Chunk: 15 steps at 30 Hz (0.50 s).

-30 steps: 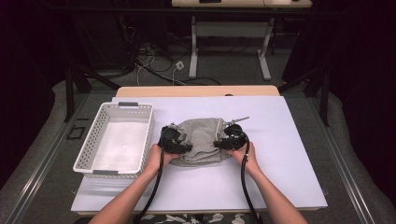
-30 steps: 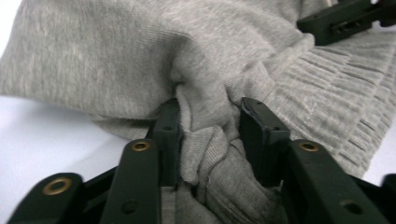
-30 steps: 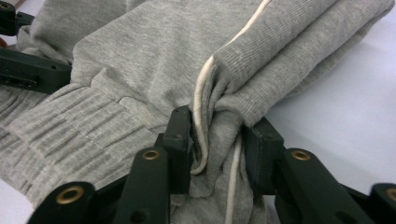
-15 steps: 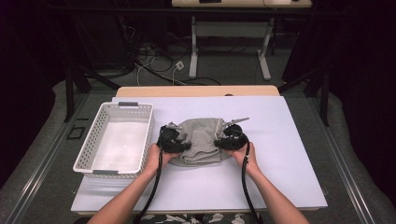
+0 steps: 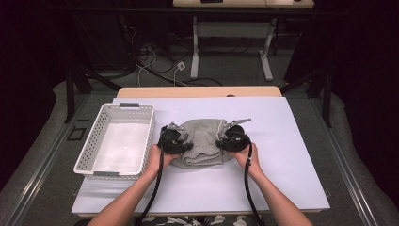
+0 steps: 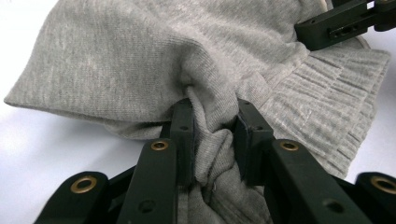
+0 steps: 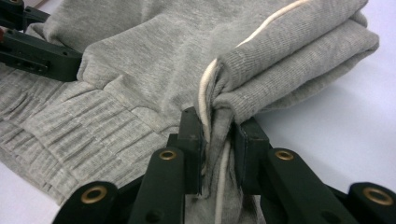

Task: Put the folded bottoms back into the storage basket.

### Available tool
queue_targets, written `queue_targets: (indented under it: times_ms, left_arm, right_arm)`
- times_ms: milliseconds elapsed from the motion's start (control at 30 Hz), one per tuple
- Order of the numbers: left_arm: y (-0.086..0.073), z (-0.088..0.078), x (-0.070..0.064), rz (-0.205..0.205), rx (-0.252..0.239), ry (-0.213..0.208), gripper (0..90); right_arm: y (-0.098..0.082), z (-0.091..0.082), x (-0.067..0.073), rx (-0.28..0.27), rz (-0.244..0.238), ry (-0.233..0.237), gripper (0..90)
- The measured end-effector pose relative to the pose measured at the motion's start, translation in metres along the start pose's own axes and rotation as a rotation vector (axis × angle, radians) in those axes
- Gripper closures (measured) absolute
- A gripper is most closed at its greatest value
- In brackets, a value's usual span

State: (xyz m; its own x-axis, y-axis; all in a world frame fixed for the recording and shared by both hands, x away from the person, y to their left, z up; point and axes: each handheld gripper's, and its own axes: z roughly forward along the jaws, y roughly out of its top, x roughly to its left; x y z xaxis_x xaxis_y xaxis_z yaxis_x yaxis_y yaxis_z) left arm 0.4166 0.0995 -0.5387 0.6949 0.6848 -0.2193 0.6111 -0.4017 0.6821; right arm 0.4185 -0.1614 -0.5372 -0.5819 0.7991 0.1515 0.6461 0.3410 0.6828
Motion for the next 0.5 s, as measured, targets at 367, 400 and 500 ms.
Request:
queue_targets:
  times_ms: [367,400,500]
  left_arm:
    - [0.0032,-0.007,-0.0022,0.016,-0.02,0.003,72.2]
    - [0.0034,-0.0076,-0.0023,0.014,-0.024,0.004,72.2]
    - [0.0043,-0.0097,-0.0029,0.019,-0.035,0.004,72.3]
  right_arm:
    - [0.0024,-0.0071,0.0045,-0.02,-0.023,-0.012,75.3]
    - [0.0026,-0.0076,0.0047,-0.025,-0.027,-0.011,75.4]
    - [0.0035,-0.0098,0.0054,-0.033,-0.027,-0.012,75.3]
